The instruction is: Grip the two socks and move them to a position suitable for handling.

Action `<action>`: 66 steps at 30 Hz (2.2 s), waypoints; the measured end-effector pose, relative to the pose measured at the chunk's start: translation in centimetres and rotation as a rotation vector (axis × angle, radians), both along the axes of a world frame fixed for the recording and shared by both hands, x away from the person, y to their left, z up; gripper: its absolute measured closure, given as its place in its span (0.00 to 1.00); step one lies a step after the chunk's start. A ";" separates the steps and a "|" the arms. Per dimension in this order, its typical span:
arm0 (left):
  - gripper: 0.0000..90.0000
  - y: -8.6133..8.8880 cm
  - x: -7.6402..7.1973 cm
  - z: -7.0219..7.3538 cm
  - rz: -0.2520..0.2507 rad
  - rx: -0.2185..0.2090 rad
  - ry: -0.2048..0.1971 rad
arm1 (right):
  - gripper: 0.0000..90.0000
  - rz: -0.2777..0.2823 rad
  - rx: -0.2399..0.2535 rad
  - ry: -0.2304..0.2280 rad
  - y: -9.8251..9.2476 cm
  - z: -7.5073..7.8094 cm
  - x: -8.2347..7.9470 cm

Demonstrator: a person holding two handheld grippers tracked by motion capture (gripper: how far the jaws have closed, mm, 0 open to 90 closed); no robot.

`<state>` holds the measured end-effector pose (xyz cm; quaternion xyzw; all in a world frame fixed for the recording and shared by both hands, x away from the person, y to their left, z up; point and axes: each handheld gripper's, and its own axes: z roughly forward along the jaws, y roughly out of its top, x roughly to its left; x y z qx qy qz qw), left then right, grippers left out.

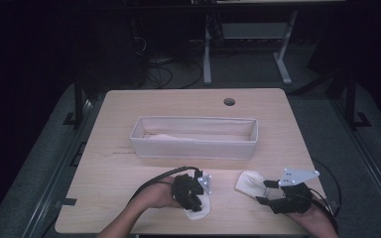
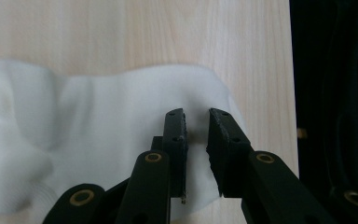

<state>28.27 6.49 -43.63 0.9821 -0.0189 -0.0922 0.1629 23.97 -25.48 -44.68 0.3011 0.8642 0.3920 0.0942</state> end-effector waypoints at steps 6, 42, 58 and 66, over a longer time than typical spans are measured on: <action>0.85 1.1 0.7 1.1 0.045 -0.064 -0.012 | 0.41 0.000 0.000 -0.002 0.0 0.0 0.0; 0.75 1.9 1.8 1.4 0.135 -0.075 -0.093 | 0.41 -0.003 -0.005 0.002 -0.1 0.1 -0.1; 0.68 3.5 1.4 0.6 0.178 -0.086 -0.103 | 0.46 0.005 -0.032 0.034 0.3 0.7 0.2; 0.62 5.6 0.2 1.0 0.208 -0.125 -0.114 | 0.54 0.009 -0.093 0.062 0.4 2.2 1.2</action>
